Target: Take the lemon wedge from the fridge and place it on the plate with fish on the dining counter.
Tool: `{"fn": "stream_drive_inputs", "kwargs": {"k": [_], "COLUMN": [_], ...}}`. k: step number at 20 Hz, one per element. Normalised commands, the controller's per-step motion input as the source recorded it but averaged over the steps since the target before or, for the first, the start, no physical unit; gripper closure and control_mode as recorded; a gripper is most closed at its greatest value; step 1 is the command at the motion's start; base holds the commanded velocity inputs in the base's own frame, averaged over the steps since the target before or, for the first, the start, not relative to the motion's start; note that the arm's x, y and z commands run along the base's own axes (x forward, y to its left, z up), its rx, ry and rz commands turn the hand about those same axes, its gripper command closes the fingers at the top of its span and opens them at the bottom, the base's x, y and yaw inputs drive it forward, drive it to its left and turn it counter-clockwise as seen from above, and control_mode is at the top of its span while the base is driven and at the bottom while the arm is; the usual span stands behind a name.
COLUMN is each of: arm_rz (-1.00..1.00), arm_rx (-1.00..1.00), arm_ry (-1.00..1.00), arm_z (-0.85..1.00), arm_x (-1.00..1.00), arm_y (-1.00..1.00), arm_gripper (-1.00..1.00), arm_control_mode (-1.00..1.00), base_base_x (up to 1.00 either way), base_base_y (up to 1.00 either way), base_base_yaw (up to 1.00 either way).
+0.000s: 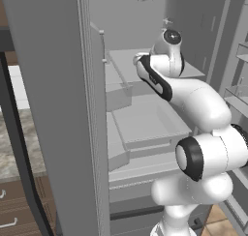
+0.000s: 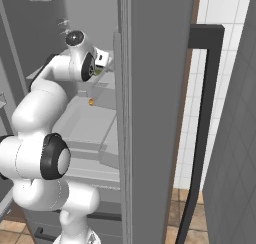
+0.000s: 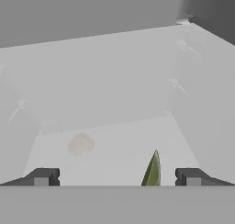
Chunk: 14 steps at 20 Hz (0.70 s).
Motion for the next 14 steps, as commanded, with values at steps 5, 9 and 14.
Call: {"fn": "stream_drive_inputs", "kwargs": {"k": [5,9,14], "arm_rz": [0.0,0.0,0.0], "arm_rx": [0.0,0.0,0.0], "arm_ry": [0.0,0.0,0.0], "arm_z": [-0.25,-0.18,0.0], "arm_x": [-0.06,-0.18,0.0], "arm_y": [-0.01,0.0,-0.03], "arm_gripper": [-1.0,1.0,1.0], "arm_control_mode": [-1.0,-1.0,-1.0], "base_base_x": [0.0,0.0,0.0], "base_base_y": [0.0,0.0,0.0], "base_base_yaw": [0.0,0.0,0.0]}}
